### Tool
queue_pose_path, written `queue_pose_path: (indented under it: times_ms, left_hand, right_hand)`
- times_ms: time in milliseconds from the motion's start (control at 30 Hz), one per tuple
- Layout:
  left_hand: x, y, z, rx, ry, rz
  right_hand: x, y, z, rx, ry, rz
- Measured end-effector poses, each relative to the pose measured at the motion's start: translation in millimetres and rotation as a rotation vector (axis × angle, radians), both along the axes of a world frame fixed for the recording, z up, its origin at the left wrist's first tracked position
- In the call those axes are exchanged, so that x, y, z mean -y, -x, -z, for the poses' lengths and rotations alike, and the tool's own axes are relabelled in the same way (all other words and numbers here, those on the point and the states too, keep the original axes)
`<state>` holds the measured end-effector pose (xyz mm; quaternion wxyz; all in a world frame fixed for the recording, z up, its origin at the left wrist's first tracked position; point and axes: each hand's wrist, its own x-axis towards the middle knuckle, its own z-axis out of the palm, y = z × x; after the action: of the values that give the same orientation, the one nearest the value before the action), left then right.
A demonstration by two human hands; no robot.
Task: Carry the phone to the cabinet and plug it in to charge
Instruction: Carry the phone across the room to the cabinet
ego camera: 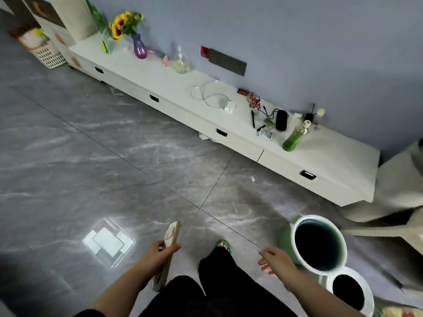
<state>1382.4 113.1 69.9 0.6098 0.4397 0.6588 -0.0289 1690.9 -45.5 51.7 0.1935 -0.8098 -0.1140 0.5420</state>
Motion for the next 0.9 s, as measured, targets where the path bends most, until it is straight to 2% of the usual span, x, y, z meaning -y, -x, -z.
queue_pose_path:
  times_ms: [300,467,733,900]
  left_hand:
    - [-160.4,-70.1,-11.5,-0.013,0.083,0.042]
    - [-260.5,-102.0,1.6,-0.041,0.116,0.118]
    - [-421.7,-171.7,9.1,-0.041,0.131,0.253]
    - [-494.1,-227.0,8.8,-0.031,0.156,0.321]
  right_hand:
    - [-217.8,-60.5,-11.4,-0.044,-0.156,-0.010]
    - [-313.5,-88.4,-5.1,-0.051,-0.165,0.008]
    - [-390.3,-132.6,6.8,0.004,-0.049,0.192]
    - [-418.0,-165.5,10.0,0.009,0.017,0.316]
